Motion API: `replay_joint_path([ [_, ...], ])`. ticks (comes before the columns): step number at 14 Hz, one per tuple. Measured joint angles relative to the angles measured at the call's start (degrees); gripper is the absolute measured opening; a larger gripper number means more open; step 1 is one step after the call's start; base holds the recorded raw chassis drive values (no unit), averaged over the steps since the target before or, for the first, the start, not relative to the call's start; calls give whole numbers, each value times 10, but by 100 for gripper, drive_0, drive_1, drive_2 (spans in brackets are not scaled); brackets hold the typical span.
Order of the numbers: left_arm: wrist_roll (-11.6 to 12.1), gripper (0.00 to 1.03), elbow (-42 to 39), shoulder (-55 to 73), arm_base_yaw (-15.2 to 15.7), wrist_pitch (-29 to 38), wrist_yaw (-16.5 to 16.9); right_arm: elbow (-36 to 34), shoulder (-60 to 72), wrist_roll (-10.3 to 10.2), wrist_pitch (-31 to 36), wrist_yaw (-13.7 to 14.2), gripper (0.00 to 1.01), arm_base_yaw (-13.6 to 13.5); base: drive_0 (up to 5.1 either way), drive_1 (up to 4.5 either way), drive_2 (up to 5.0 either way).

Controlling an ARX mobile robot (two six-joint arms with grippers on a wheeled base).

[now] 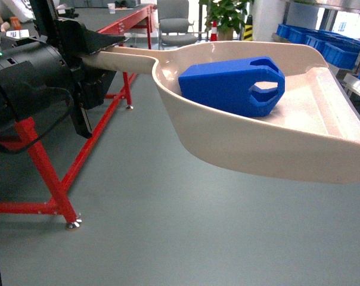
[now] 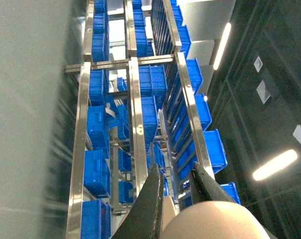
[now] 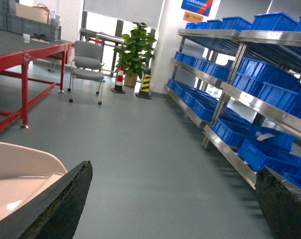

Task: Place part in tray to right shelf

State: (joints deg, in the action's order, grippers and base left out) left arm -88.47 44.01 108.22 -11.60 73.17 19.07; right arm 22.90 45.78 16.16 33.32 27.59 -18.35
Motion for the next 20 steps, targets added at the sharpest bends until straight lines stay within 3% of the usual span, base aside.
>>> replay_joint_path([
  [20,0,13,0,0,0,3,0,1,0,0,2,-1,98,0,-5,413,-423],
])
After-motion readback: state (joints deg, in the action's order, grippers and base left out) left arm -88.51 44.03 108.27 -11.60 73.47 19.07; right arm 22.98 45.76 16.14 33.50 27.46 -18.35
